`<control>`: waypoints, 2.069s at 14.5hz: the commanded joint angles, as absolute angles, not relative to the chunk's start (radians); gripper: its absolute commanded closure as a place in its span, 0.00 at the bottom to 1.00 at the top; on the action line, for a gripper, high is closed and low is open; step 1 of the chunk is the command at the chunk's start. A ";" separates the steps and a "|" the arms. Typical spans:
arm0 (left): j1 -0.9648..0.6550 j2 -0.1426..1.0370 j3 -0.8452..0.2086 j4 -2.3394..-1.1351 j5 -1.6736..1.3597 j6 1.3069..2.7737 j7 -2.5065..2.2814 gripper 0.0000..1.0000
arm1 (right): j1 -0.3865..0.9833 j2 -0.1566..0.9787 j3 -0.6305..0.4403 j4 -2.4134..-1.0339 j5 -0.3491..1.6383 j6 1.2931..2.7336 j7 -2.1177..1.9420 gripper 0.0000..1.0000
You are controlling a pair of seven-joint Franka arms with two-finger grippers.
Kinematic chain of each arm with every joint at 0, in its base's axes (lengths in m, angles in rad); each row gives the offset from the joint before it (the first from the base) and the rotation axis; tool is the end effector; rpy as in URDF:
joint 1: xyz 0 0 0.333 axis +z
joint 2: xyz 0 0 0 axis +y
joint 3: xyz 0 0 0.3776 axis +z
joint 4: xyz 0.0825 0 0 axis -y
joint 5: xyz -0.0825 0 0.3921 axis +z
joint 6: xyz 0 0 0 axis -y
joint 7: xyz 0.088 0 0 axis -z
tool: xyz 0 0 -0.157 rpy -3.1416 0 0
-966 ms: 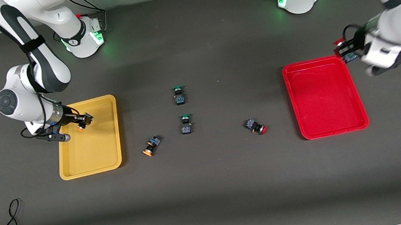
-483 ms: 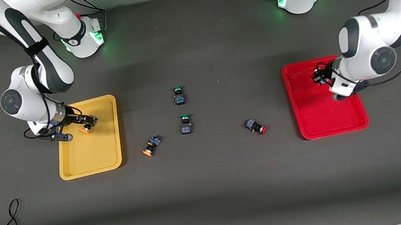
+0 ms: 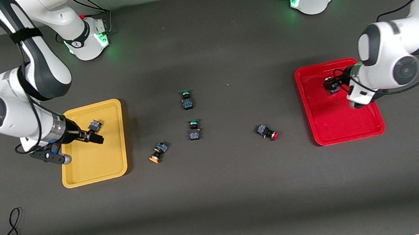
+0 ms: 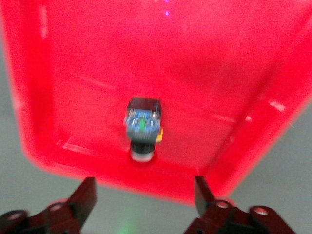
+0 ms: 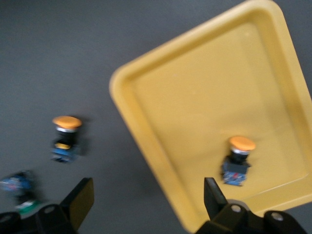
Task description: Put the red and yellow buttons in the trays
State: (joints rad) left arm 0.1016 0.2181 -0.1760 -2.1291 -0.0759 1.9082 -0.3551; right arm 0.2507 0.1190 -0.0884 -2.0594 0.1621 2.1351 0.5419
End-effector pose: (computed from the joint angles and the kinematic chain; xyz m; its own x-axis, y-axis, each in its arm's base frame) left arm 0.5111 -0.0467 0.2907 0.8538 0.2950 -0.4290 0.2984 -0.9525 -0.0609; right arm 0.5675 0.1078 0.3824 0.8891 -0.4458 -0.1039 -0.4542 -0.8873 -0.0801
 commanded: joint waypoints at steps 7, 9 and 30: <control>0.052 -0.229 -0.209 -2.001 -0.064 1.618 -0.348 0.00 | 0.273 0.627 0.094 -1.491 0.224 2.120 0.977 0.00; 0.041 -0.143 -0.221 -1.909 -0.066 1.612 -0.366 0.00 | 0.308 0.699 0.094 -1.499 0.221 2.201 1.021 0.00; -0.225 0.713 -0.307 -1.704 -0.064 2.301 -1.293 0.33 | 0.307 0.605 0.089 -1.770 0.181 2.246 0.973 0.89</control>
State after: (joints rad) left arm -0.2146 0.7222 -0.3150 -1.6940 -0.0739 2.2884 -1.2637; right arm 0.3130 0.6684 0.0873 -1.7456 0.1890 2.2485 0.9923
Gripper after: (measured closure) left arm 0.137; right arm 0.670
